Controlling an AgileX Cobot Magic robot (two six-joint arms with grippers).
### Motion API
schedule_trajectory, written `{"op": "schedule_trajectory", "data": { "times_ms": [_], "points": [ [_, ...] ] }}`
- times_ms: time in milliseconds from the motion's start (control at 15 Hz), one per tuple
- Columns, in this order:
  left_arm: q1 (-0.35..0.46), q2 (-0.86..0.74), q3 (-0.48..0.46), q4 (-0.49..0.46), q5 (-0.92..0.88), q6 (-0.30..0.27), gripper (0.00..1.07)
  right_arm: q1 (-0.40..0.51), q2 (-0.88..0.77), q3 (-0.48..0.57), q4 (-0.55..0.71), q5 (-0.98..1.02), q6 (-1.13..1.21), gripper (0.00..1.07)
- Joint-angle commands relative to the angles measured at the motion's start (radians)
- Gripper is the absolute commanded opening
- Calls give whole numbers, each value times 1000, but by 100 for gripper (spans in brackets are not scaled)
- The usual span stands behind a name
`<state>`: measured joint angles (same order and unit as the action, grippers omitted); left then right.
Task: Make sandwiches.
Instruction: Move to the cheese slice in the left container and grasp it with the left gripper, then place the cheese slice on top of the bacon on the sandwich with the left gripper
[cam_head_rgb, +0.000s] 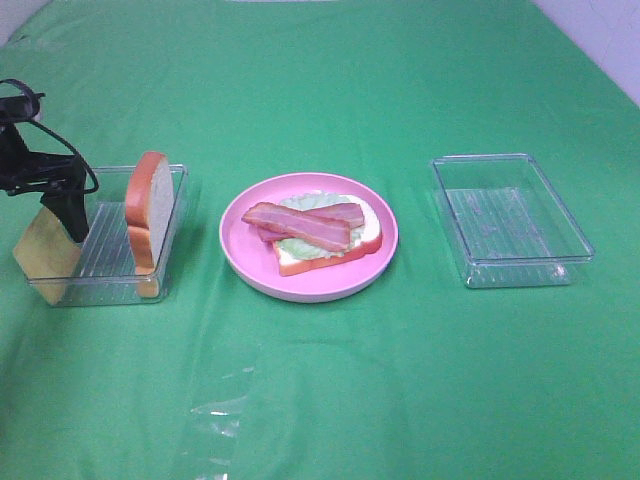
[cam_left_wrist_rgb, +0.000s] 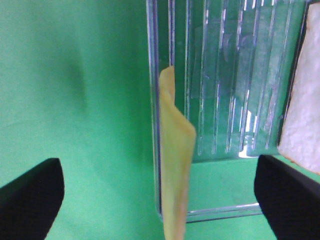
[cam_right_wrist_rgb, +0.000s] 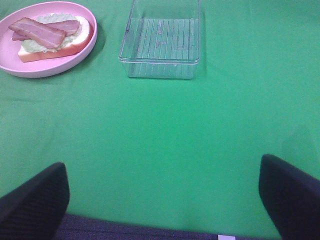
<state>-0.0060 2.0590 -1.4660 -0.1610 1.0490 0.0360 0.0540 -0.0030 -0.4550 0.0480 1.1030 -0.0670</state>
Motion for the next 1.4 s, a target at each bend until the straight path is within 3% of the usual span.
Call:
{"op": "schedule_trajectory", "data": {
  "times_ms": [67,467,800,1000,1400],
  "points": [
    [0,3,8,-9,3,3,84,-6,-33,3,4,-5,-7,99],
    [0,3,8,-19,12,3,40,-6,-33,3,4,-5,-7,99],
    [0,3,8,-40,-1,-3,21,-6,-33,3,4,-5,-7,99],
    [0,3,8,-42,18,-24,1,-6,-33,3,4,-5,-7,99],
    [0,1,6,-41,41,-24,0,-6,-33,3,4,-5,-7,99]
  ]
}}
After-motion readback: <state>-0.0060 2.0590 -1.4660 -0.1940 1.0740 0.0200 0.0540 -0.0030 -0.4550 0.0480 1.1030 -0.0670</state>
